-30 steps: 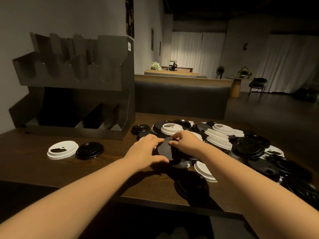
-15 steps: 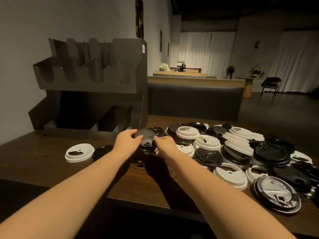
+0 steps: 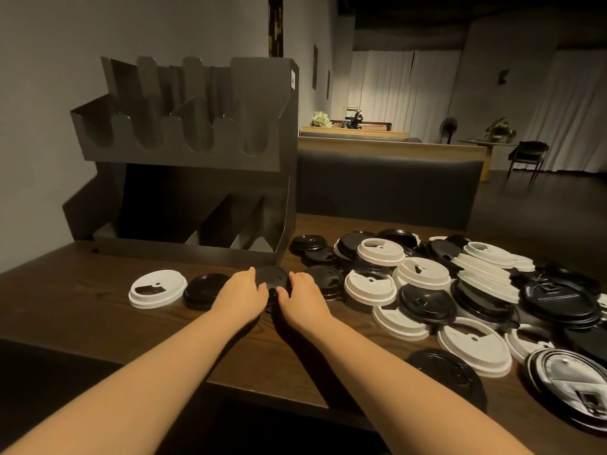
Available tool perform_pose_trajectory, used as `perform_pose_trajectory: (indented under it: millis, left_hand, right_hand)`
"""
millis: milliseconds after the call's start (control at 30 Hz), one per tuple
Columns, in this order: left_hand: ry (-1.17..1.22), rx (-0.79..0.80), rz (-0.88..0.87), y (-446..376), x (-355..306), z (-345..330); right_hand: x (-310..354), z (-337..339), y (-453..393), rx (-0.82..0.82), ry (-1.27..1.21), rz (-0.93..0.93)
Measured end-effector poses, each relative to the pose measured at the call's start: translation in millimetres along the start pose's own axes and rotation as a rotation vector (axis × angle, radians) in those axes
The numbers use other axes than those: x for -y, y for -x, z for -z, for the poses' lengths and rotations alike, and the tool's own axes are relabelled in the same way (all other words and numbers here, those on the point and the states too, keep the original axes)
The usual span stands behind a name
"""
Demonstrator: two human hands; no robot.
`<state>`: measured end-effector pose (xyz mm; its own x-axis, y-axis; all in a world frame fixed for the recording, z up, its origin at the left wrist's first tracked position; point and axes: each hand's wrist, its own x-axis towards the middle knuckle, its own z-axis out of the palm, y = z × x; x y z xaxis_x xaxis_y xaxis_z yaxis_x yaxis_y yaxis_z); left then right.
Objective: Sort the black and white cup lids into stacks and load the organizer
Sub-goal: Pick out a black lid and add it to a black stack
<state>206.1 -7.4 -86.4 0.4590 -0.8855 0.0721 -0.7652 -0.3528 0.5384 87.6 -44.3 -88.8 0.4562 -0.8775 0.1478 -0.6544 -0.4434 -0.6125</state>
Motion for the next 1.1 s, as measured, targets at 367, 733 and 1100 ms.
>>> perform_pose_trajectory:
  millis: [367, 733, 1100]
  left_hand:
    - [-0.019, 0.009, -0.067, 3.4, -12.3, -0.4]
    - [0.109, -0.101, -0.199, 49.9, -77.5, -13.9]
    - [-0.062, 0.044, -0.566, 105.7, -145.1, -57.9]
  right_hand:
    - [0.4, 6.0, 3.8, 0.123, 0.017, 0.112]
    - [-24.6, 81.9, 59.2, 0.116, 0.098, 0.08]
    - [-102.2, 145.6, 116.6, -0.041, 0.284, -0.048]
